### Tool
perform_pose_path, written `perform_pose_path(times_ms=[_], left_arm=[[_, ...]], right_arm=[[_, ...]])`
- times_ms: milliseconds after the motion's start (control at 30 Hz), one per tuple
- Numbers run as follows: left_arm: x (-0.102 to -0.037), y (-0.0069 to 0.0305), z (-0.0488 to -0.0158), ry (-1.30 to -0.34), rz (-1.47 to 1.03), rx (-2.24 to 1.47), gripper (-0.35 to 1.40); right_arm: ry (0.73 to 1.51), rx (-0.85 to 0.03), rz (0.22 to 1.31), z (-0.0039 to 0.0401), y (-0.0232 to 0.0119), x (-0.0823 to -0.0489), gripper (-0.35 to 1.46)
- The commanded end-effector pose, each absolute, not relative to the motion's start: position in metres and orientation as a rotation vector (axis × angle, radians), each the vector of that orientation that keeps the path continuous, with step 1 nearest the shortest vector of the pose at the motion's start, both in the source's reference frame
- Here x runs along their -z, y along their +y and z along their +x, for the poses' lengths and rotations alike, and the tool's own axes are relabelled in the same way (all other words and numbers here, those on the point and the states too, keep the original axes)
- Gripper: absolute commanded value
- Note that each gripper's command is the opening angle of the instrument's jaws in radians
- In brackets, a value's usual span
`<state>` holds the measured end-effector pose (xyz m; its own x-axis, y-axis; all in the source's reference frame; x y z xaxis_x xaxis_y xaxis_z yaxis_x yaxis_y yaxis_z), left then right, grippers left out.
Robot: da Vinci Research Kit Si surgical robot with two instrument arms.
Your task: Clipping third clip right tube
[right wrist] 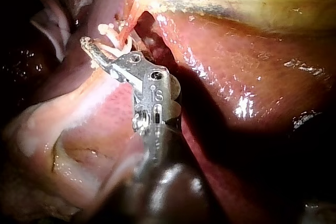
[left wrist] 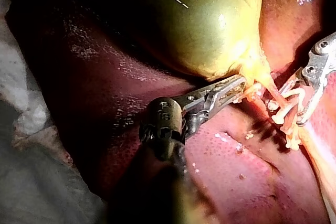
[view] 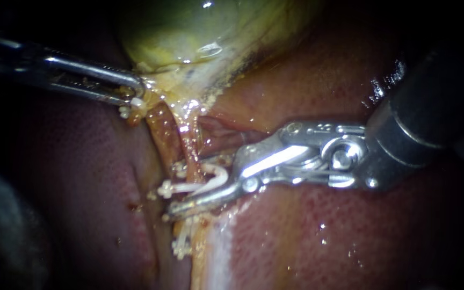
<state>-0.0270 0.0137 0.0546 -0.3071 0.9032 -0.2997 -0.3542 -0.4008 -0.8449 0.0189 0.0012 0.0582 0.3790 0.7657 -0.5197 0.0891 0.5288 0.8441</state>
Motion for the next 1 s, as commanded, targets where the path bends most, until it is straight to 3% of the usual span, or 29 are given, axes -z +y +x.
perform_pose_path(times_ms=[33, 467, 1000], left_arm=[[-0.0546, 0.0137, -0.0270, -0.850, -1.007, -1.831, -0.35], [-0.0546, 0.0137, -0.0270, -0.850, -1.007, -1.831, -0.35], [-0.0546, 0.0138, -0.0271, -0.849, -1.007, -1.831, -0.35]], right_arm=[[1.121, -0.529, 0.944, 0.0188, 0.0013, -0.0581, 0.50], [1.179, -0.604, 0.998, 0.0192, 0.0028, -0.0576, 0.50], [1.317, -0.743, 1.065, 0.0207, 0.0058, -0.0557, 0.50]])
